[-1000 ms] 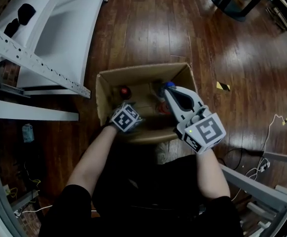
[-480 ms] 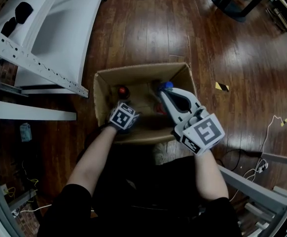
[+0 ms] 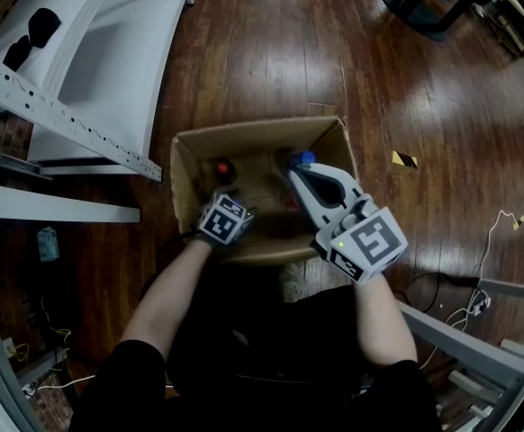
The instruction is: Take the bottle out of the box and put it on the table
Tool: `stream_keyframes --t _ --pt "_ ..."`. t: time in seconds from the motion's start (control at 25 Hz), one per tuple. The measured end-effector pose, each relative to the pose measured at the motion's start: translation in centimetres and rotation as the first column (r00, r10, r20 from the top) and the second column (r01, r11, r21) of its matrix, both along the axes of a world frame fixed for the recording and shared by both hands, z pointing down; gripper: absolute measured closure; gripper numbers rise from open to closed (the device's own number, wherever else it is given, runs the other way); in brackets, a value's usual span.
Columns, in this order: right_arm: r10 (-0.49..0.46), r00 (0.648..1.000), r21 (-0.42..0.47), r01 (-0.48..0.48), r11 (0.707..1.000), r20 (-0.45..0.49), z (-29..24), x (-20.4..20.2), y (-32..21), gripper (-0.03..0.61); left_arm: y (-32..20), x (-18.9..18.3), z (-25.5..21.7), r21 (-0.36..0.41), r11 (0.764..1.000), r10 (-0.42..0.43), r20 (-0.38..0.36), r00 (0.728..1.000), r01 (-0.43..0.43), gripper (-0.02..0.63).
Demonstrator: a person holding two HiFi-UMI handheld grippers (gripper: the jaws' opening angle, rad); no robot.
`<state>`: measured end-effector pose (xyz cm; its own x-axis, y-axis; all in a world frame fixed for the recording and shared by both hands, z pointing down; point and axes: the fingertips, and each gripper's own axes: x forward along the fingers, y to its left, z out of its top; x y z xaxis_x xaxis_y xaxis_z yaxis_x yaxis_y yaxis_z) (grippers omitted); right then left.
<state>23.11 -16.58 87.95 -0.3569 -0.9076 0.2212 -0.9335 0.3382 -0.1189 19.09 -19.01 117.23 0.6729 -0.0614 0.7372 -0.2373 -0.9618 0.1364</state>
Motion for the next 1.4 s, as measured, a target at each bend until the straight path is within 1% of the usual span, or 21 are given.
stream_keyframes --t 0.16,0.28,0.36,0.48,0.56,0.64,0.76,0.8,0.84,0.92,1.0,1.08,1.2,1.4 --pt "0.003 1.0 -0.001 -0.003 1.0 -0.003 0.3 0.2 -0.2 0.575 -0.2 0.5 -2.6 0.002 1.0 -0.006 -0.074 0.997 0.007 0.324" --pt "0.008 1.0 -0.003 -0.008 1.0 -0.018 0.5 0.4 -0.5 0.575 -0.7 0.8 -5.0 0.015 1.0 -0.016 -0.113 0.994 0.018 0.325" --pt "0.021 0.999 -0.013 -0.022 1.0 -0.044 0.9 0.7 -0.7 0.574 -1.0 0.9 -6.7 0.021 1.0 -0.014 -0.131 0.991 0.017 0.325" --pt "0.065 0.992 -0.031 -0.069 0.997 -0.106 0.5 1.6 -1.2 0.574 -1.7 0.9 -10.2 0.02 0.999 -0.024 -0.156 0.987 0.028 0.327" --pt "0.058 0.99 -0.061 -0.067 0.996 -0.132 -0.8 1.5 -1.4 0.574 -2.3 0.6 -13.5 0.012 0.999 -0.041 -0.161 0.986 0.044 0.328" --pt "0.04 0.993 -0.108 -0.052 0.993 -0.114 -3.1 1.0 -1.4 0.574 -2.9 0.1 -17.3 -0.005 0.998 -0.07 -0.166 0.984 0.07 0.33" --pt "0.026 0.999 -0.163 -0.033 0.986 -0.048 -7.6 0.7 -1.0 0.574 -3.2 -0.6 -23.5 -0.061 0.991 -0.127 -0.176 0.976 0.117 0.331" --pt "0.026 0.999 -0.178 -0.032 0.983 -0.039 -9.3 0.9 -0.6 0.574 -2.8 -0.7 -25.4 -0.072 0.99 -0.13 -0.171 0.977 0.119 0.331" --pt "0.028 0.999 -0.192 -0.034 0.981 -0.035 -11.1 1.1 -0.2 0.574 -2.4 -0.7 -27.4 -0.067 0.992 -0.119 -0.161 0.98 0.11 0.331" --pt "0.039 0.999 -0.209 -0.045 0.977 -0.031 -14.8 1.5 0.5 0.574 -1.9 -0.6 -31.5 -0.016 0.997 -0.073 -0.135 0.988 0.072 0.331" --pt "0.042 0.998 -0.221 -0.051 0.974 -0.042 -18.2 1.7 1.1 0.575 -1.7 -0.5 -35.8 0.033 0.999 -0.034 -0.124 0.992 0.038 0.331" --pt "0.023 0.997 -0.229 -0.041 0.973 -0.08 -21.4 1.8 1.8 0.574 -1.7 -0.3 -40.0 0.034 0.999 -0.034 -0.138 0.99 0.039 0.331" --pt "-0.008 0.993 -0.224 -0.019 0.974 -0.12 -26.7 1.6 2.5 0.574 -1.8 -0.6 -46.2 0.014 0.998 -0.061 -0.166 0.984 0.065 0.331" --pt "-0.01 0.992 -0.199 -0.016 0.98 -0.129 -35.4 0.9 3.6 0.574 -1.0 -1.1 -55.6 0.056 0.997 -0.042 -0.181 0.983 0.053 0.331"
